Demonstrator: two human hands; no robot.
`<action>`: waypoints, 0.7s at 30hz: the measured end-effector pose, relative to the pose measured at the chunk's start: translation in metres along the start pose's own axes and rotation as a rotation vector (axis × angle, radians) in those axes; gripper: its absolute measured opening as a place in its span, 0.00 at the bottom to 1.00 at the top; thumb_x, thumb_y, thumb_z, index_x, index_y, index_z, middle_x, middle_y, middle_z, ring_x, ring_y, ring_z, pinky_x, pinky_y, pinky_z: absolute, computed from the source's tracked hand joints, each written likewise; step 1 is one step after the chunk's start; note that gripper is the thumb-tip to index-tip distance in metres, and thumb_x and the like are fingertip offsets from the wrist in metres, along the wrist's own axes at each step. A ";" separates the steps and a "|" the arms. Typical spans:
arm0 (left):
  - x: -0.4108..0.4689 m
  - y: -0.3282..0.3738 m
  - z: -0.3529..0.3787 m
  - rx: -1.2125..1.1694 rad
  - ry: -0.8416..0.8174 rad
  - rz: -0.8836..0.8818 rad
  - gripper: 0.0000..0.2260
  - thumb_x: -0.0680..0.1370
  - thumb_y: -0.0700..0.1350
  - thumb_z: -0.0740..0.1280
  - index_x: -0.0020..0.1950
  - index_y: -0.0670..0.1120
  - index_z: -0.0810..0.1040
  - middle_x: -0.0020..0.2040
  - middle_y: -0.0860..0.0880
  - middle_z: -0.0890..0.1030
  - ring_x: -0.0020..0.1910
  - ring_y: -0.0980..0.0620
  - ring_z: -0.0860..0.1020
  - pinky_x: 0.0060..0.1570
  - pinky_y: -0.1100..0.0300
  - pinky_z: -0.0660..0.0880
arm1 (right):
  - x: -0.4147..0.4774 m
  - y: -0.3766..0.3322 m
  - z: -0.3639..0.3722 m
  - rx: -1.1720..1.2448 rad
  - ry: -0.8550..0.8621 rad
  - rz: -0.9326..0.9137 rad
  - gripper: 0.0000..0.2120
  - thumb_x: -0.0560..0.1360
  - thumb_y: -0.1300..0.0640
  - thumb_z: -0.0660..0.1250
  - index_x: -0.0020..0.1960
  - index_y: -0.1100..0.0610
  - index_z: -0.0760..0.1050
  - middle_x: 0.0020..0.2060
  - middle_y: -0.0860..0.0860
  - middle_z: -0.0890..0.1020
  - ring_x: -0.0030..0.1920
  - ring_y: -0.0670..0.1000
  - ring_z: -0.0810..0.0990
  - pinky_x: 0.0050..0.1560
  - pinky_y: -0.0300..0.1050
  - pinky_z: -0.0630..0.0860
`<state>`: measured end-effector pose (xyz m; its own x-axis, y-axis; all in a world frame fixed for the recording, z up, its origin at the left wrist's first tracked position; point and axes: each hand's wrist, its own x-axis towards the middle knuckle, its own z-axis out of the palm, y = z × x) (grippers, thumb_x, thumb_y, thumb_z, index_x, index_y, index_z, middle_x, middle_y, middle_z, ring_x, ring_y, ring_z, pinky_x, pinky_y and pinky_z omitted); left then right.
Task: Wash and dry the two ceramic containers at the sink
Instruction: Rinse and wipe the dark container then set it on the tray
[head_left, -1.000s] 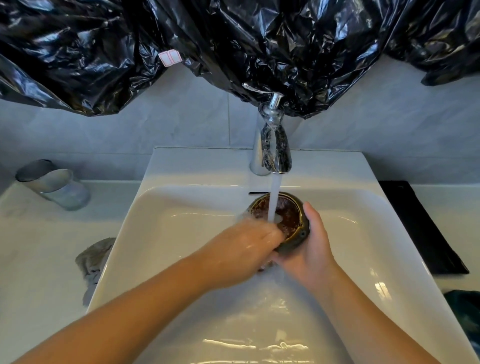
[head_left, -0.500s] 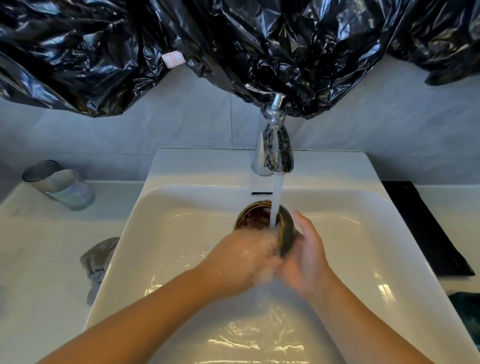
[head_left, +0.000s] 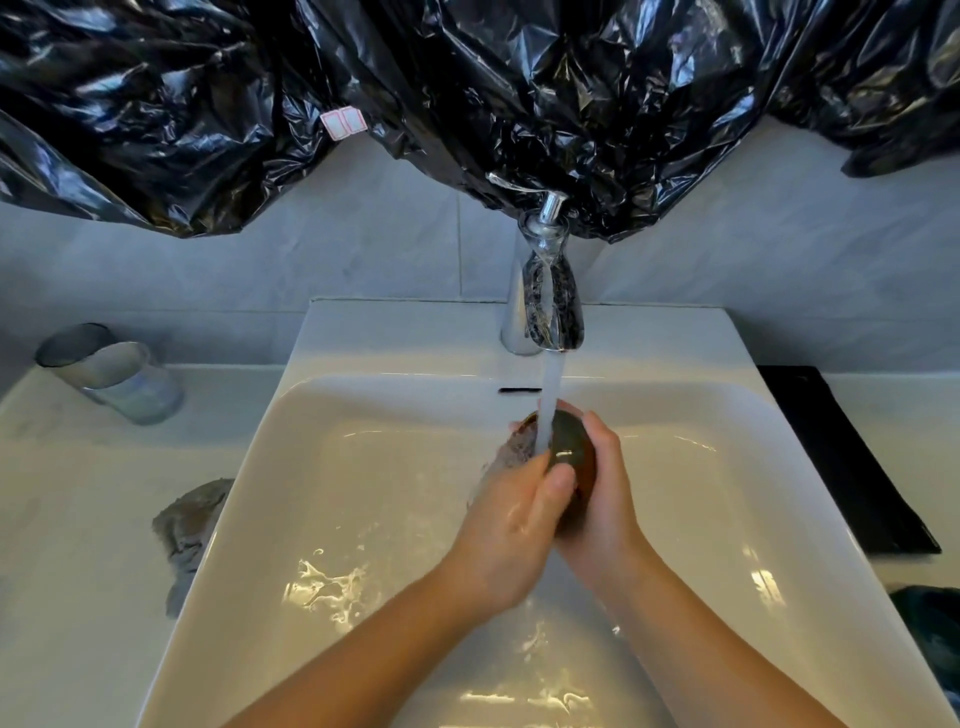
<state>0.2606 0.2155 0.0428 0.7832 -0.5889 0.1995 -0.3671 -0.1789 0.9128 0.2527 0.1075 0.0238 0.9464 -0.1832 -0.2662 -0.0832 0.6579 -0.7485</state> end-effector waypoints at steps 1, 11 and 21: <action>0.003 0.008 0.002 -0.204 0.064 -0.098 0.19 0.81 0.56 0.51 0.50 0.48 0.77 0.46 0.48 0.80 0.49 0.50 0.80 0.49 0.52 0.78 | 0.000 0.001 0.002 -0.108 0.004 -0.078 0.16 0.75 0.45 0.60 0.57 0.52 0.78 0.46 0.54 0.81 0.47 0.52 0.82 0.48 0.47 0.77; 0.014 -0.008 0.001 0.035 0.145 -0.030 0.19 0.79 0.58 0.50 0.33 0.52 0.69 0.28 0.54 0.71 0.29 0.54 0.71 0.31 0.55 0.67 | 0.009 -0.012 0.017 -0.023 0.061 0.237 0.23 0.76 0.40 0.60 0.33 0.55 0.81 0.32 0.53 0.81 0.36 0.52 0.82 0.46 0.47 0.76; 0.019 0.002 0.006 -0.253 0.207 -0.221 0.18 0.78 0.54 0.54 0.33 0.51 0.74 0.28 0.56 0.77 0.30 0.60 0.75 0.30 0.68 0.69 | 0.013 -0.009 0.013 -0.045 0.055 0.129 0.20 0.77 0.46 0.60 0.31 0.50 0.80 0.31 0.50 0.79 0.35 0.50 0.79 0.40 0.45 0.75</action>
<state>0.2722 0.1994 0.0462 0.9236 -0.3819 0.0328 -0.0635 -0.0683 0.9956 0.2696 0.1090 0.0353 0.9086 -0.1399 -0.3935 -0.2177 0.6456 -0.7320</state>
